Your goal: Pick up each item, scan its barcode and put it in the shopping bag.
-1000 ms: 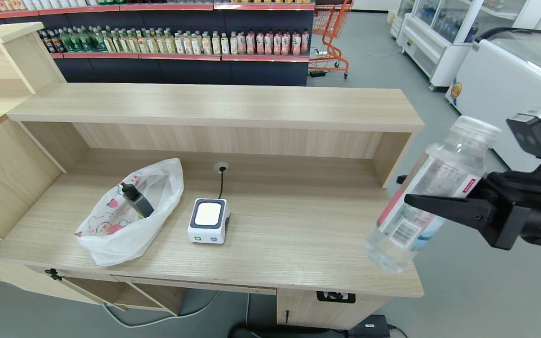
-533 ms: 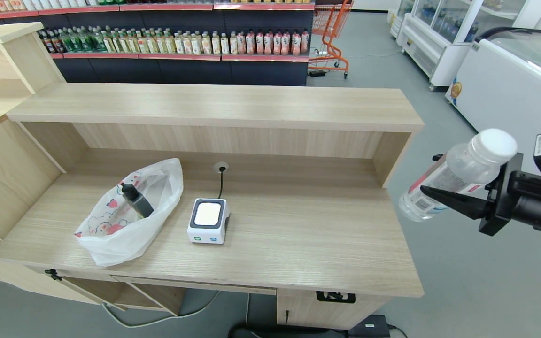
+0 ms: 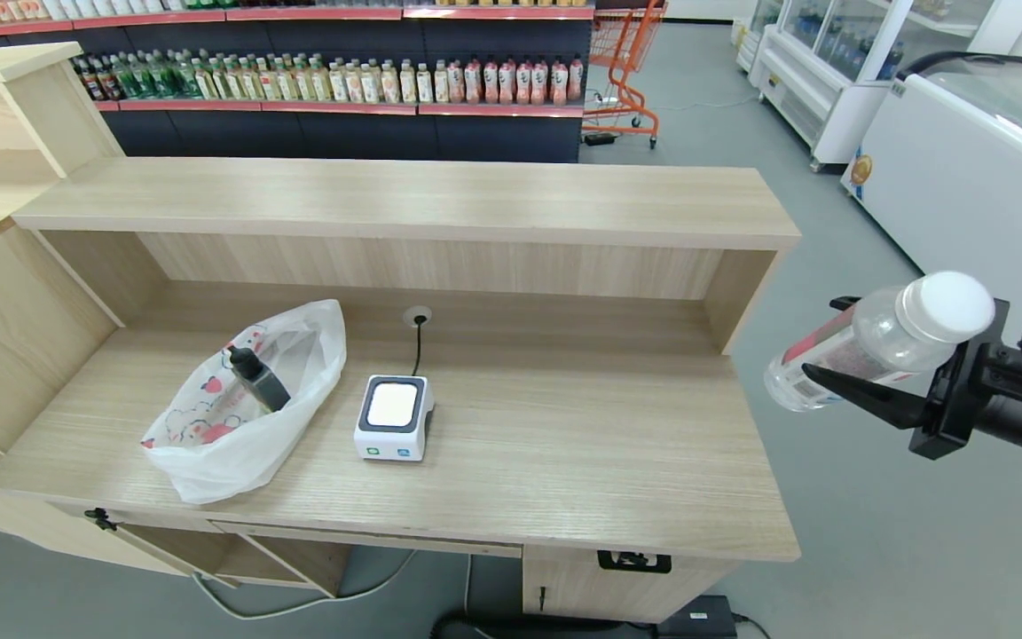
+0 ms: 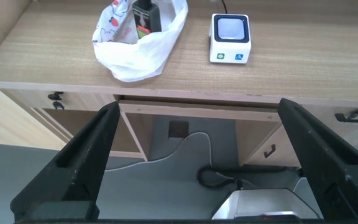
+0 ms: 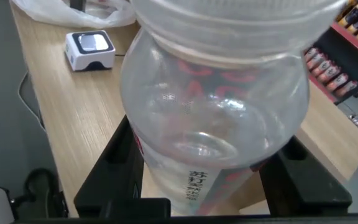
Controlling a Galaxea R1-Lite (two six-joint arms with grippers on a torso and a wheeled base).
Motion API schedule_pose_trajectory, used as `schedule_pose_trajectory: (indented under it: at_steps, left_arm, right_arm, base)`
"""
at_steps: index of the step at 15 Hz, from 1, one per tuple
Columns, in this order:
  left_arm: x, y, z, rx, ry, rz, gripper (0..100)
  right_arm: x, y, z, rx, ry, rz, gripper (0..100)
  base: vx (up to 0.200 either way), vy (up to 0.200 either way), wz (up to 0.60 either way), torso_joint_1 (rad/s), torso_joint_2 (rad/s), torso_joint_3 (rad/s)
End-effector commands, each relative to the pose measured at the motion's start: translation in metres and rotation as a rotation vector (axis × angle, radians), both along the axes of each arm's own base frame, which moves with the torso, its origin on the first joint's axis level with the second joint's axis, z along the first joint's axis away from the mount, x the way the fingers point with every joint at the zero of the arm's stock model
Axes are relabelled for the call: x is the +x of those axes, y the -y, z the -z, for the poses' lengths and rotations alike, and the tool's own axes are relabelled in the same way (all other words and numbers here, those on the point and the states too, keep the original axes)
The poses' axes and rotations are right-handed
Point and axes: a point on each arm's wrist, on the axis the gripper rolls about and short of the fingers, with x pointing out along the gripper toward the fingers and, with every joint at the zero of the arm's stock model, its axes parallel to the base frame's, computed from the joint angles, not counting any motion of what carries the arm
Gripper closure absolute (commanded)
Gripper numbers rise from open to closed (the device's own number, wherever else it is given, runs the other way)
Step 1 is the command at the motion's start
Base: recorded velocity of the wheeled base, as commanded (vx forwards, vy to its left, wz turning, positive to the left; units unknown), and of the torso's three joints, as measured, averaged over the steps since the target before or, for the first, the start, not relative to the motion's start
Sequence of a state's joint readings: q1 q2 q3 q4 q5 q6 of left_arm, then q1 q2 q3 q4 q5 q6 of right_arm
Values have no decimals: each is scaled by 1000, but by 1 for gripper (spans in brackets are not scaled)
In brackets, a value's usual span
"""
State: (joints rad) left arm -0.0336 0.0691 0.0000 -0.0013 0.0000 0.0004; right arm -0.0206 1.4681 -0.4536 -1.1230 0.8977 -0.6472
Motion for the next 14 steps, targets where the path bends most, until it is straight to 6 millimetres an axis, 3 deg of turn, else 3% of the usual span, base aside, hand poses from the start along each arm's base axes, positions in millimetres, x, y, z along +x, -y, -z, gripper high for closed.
schedule_pose_trajectory:
  at_steps: [1, 7, 14]
  left_arm:
    - [0, 0, 0, -2, -1, 0, 0]
    - [0, 0, 0, 3, 0, 0, 0]
    - [0, 0, 0, 9, 1, 1, 0]
  right_arm:
    - [-7, 0, -3, 10, 1, 0, 100]
    - [-13, 0, -3, 41, -29, -7, 100]
    - [13, 0, -1, 39, -52, -31, 100]
  base:
    - [0, 200, 0, -7, 2, -2]
    - [0, 200, 0, 2, 4, 1]
    - [0, 200, 0, 2, 4, 4]
